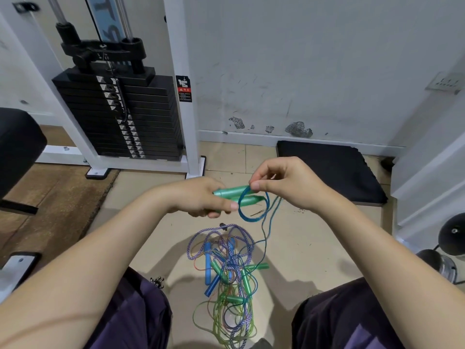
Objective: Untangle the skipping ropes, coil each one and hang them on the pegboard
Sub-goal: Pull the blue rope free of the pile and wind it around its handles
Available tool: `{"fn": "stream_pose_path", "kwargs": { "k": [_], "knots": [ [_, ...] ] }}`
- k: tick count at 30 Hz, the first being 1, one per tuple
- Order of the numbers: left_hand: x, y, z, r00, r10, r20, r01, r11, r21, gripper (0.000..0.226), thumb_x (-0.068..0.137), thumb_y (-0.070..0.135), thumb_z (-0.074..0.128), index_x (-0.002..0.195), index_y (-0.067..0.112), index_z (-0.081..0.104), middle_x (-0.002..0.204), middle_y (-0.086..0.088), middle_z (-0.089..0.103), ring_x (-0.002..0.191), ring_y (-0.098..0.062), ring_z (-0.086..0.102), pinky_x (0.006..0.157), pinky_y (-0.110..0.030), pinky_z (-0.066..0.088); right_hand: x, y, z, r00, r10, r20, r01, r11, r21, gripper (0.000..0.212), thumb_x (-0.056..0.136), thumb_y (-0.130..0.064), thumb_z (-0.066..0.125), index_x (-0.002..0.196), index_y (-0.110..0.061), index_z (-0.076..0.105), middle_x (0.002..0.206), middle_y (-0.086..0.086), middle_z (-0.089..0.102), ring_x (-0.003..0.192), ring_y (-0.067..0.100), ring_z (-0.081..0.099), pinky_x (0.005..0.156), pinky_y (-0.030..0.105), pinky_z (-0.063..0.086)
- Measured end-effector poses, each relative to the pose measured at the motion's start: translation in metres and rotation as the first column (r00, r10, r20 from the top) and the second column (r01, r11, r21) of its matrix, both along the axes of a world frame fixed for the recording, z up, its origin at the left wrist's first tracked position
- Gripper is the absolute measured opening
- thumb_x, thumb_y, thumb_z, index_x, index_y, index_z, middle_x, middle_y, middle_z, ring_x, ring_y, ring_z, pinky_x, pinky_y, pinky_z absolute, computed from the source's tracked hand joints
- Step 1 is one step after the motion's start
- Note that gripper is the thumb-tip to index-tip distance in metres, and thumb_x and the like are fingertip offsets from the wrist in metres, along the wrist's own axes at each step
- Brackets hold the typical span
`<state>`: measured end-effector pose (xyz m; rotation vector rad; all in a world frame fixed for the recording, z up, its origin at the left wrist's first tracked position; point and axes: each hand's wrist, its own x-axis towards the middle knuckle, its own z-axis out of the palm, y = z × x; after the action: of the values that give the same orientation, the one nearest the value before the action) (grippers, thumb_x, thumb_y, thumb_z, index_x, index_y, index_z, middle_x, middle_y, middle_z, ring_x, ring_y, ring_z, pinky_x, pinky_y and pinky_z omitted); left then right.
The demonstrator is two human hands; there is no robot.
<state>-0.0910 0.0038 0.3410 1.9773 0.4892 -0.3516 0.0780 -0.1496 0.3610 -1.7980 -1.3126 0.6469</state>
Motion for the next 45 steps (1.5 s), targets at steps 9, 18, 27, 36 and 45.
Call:
{"fn": "stream_pose_path", "kwargs": {
  "k": [9,18,27,36,45],
  "knots": [
    [0.004,-0.018,0.008,0.989,-0.141,0.05,0.148,0.973,-0.179,0.034,0.09,0.048,0.063,0.085,0.015,0.057,0.059,0.0,0.051,0.041,-0.009,0.031,0.042,-0.02,0.021,-0.008,0.003,-0.001,0.993,0.043,-0.111,-0.038,0.998,0.051,0.016,0.081,-0.005,0.076,0.083,-0.015,0.064,0.072,-0.001,0.064,0.069,0.011,0.057,0.067,0.028,0.048],
    [0.006,-0.021,0.003,0.979,-0.042,0.199,0.08,0.979,-0.187,0.03,0.097,0.046,0.056,0.086,0.018,0.06,0.06,0.002,0.05,0.054,-0.019,0.034,0.046,-0.022,0.025,-0.009,0.005,-0.006,0.979,-0.048,-0.198,0.071,0.991,0.11,0.017,0.083,-0.014,0.076,0.079,-0.013,0.059,0.067,0.004,0.06,0.06,0.013,0.051,0.056,0.025,0.041],
    [0.005,-0.015,0.004,0.944,0.144,0.296,-0.052,0.953,-0.299,0.037,0.092,0.043,0.06,0.097,0.007,0.065,0.069,-0.008,0.065,0.045,-0.014,0.051,0.041,-0.019,0.032,0.005,-0.004,-0.001,0.946,0.045,-0.322,-0.054,0.998,-0.02,0.016,0.085,-0.025,0.075,0.098,-0.018,0.069,0.071,0.001,0.065,0.058,0.01,0.054,0.05,0.02,0.042],
    [0.006,-0.022,0.0,0.955,0.094,0.281,0.005,0.943,-0.333,0.028,0.098,0.047,0.052,0.093,0.02,0.059,0.063,-0.001,0.056,0.04,-0.01,0.039,0.038,-0.018,0.029,0.0,-0.006,0.002,0.954,-0.002,-0.299,-0.011,0.999,-0.043,0.013,0.086,-0.022,0.073,0.093,-0.011,0.07,0.066,-0.004,0.064,0.061,0.004,0.058,0.048,0.014,0.041],
    [0.008,-0.018,0.003,0.866,0.259,0.427,-0.04,0.888,-0.457,0.03,0.095,0.039,0.049,0.098,0.009,0.055,0.06,0.003,0.05,0.041,-0.005,0.03,0.041,-0.015,0.026,0.006,-0.002,0.0,0.715,0.218,-0.665,-0.233,0.97,0.069,0.046,0.064,-0.046,0.085,0.097,-0.02,0.068,0.084,-0.003,0.064,0.064,0.011,0.043,0.06,0.021,0.035]
  ]
}}
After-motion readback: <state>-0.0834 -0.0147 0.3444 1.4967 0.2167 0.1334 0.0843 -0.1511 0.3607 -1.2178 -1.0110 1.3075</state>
